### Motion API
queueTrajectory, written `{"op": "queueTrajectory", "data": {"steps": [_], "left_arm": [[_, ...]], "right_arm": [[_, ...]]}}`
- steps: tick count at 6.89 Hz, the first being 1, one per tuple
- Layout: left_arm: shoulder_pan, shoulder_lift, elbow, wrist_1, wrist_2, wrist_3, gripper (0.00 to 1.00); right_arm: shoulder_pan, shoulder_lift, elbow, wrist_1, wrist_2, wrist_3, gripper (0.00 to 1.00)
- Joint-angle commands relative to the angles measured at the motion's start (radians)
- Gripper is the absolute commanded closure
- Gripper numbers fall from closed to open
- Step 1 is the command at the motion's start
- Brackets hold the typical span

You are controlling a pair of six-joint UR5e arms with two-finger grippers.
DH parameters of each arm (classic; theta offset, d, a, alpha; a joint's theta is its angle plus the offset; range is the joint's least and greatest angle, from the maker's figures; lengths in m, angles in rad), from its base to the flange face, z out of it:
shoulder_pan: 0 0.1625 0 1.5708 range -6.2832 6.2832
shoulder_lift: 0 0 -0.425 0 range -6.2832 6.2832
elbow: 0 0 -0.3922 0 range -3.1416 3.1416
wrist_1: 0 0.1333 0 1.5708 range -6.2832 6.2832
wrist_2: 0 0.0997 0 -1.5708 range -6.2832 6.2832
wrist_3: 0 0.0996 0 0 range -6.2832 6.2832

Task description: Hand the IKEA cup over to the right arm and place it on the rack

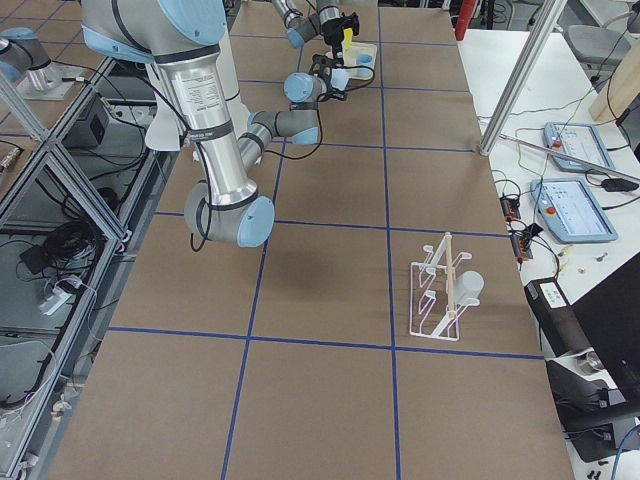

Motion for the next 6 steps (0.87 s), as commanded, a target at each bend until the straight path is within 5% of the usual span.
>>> {"op": "queueTrajectory", "data": {"steps": [1, 3, 6], "left_arm": [[-0.194, 0.144, -0.007, 0.035, -0.151, 0.235, 0.00], [-0.396, 0.245, -0.007, 0.137, -0.239, 0.560, 0.00], [-0.602, 0.354, 0.008, 0.256, -0.292, 1.080, 0.00]], "right_arm": [[0.083, 0.000, 0.017, -0.168, 0.010, -0.005, 0.92], [0.200, -0.012, 0.068, -0.388, 0.003, -0.141, 0.92], [0.414, -0.003, 0.226, -0.983, -0.004, -0.523, 0.92]]}}
